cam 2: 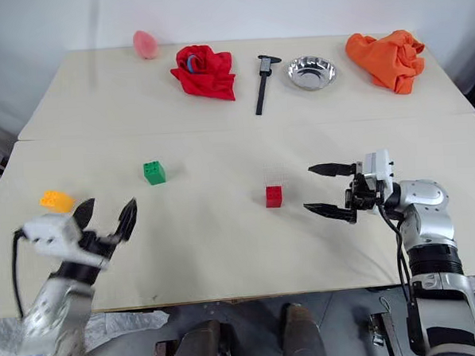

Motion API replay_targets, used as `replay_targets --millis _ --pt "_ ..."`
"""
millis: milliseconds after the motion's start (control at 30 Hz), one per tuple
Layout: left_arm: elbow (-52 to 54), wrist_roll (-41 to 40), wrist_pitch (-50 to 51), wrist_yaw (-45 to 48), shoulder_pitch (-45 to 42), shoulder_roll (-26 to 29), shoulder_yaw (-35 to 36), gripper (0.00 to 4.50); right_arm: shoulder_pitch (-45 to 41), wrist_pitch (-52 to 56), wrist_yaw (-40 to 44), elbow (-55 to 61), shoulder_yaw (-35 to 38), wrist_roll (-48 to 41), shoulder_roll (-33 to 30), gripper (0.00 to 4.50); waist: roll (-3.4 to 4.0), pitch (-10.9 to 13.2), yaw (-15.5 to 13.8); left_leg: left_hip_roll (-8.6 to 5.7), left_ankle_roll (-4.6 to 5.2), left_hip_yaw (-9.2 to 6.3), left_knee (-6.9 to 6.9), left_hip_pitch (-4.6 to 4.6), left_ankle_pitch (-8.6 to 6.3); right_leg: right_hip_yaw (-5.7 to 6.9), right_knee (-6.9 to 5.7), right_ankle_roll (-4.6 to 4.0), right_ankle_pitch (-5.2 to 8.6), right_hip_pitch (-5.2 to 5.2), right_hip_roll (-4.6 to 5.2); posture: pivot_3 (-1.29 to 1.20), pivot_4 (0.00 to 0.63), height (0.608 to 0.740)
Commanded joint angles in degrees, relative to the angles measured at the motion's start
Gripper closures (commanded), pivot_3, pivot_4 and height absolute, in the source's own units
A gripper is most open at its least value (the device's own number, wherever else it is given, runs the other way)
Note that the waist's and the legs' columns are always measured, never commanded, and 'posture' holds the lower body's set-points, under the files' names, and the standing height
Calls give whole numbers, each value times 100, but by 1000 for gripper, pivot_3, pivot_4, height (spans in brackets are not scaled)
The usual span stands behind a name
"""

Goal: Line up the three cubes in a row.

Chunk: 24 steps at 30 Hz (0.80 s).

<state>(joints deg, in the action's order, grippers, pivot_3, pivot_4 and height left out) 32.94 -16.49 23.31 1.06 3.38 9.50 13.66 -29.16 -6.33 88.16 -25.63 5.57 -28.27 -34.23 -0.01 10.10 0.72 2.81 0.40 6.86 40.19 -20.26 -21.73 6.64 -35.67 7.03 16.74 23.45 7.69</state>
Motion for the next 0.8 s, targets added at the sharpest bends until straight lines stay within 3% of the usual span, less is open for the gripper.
replay_targets --millis 33,167,300,600,733,800 --pt "-293 441 459 -563 -436 -212 -346 0 4 102 51 298 54 -83 -67 10 0 0 -40 -2 0 1 0 1 0 -4 0 1 0 1 2 0 150 740" --pt "-978 887 631 -866 -1123 -328 -678 0 17 290 -44 510 34 -123 -67 10 0 0 -72 0 0 4 -6 -1 0 2 6 0 0 4 -6 0 150 740" --pt "-1256 977 656 -1153 -1383 -554 -517 0 113 440 -84 740 44 -156 -75 10 -1 1 -80 0 0 4 -2 -3 0 2 8 1 0 3 -5 0 150 740" --pt "-2443 904 70 -542 -2079 -469 -584 0 349 545 -268 1022 103 -174 -41 10 -2 1 -126 -2 0 12 3 -7 0 8 8 2 -1 2 -6 0 150 740" --pt "-2707 974 -460 -345 -2148 -390 -605 876 456 544 -324 1080 123 -189 -40 0 -2 1 -131 -2 0 17 0 -8 0 11 9 2 -1 3 -7 0 150 740" --pt "-2813 910 -630 -253 -2134 -398 -551 1529 549 537 -353 1121 134 -194 -38 0 -2 1 -143 -2 0 19 0 -8 0 11 10 2 -1 3 -6 0 150 740"
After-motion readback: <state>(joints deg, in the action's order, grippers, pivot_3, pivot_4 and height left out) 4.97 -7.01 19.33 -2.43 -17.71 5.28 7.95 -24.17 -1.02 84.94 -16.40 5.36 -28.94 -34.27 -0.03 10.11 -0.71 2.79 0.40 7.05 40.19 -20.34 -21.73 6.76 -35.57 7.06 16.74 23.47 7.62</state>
